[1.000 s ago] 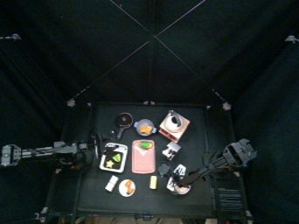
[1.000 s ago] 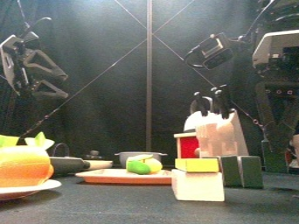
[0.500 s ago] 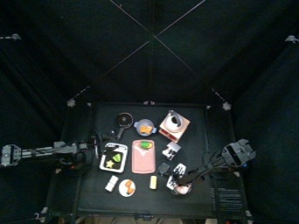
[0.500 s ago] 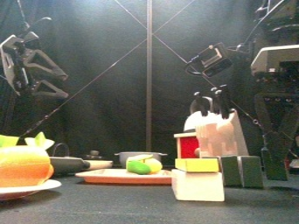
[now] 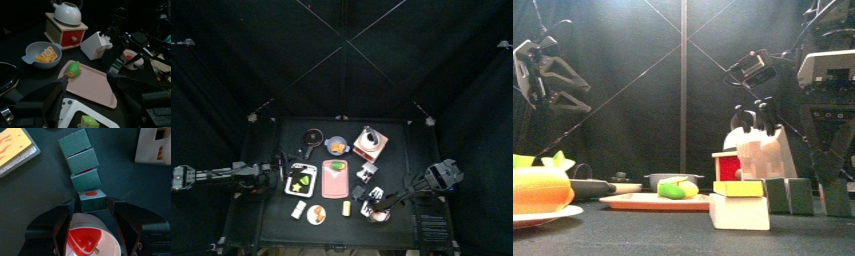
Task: Place green sushi piece right of plate
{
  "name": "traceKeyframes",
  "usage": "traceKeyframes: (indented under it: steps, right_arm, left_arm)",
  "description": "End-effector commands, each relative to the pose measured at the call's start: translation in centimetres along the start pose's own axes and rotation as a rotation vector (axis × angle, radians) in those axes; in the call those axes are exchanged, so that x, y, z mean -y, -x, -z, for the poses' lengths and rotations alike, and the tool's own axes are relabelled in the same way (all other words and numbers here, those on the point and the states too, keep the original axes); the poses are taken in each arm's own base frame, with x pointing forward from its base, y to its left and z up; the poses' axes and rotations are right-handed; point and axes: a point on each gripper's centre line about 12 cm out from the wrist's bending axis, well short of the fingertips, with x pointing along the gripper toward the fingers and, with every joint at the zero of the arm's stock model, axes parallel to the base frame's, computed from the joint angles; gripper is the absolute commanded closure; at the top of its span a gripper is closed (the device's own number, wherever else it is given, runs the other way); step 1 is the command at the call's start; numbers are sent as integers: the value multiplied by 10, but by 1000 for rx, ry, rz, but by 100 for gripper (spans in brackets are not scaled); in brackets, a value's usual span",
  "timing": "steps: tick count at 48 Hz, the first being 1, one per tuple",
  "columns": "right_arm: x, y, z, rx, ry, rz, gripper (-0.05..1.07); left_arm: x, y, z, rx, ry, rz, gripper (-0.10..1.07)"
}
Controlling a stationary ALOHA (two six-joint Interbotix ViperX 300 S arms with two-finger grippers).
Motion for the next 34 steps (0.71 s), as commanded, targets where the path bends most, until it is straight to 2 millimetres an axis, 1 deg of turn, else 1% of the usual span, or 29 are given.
traceKeyframes:
  steps: [1, 11, 21, 27, 34]
  right_arm:
    - [-1, 10, -5, 23, -6, -26, 14]
    - [0, 14, -7, 25, -11, -15, 14]
    - [0, 23, -12, 23, -18, 19, 14]
    - [-3, 29, -18, 42, -20, 15, 15]
    - [-11, 41, -30, 85, -30, -11, 15]
  left_arm:
    - [1, -1, -5, 14, 0, 2, 1]
    - [1, -1, -5, 14, 0, 2, 1]
    - [1, -1, -5, 14, 0, 2, 1]
    - [1, -1, -5, 14, 0, 2, 1]
    - [1, -1, -5, 14, -3, 3, 1]
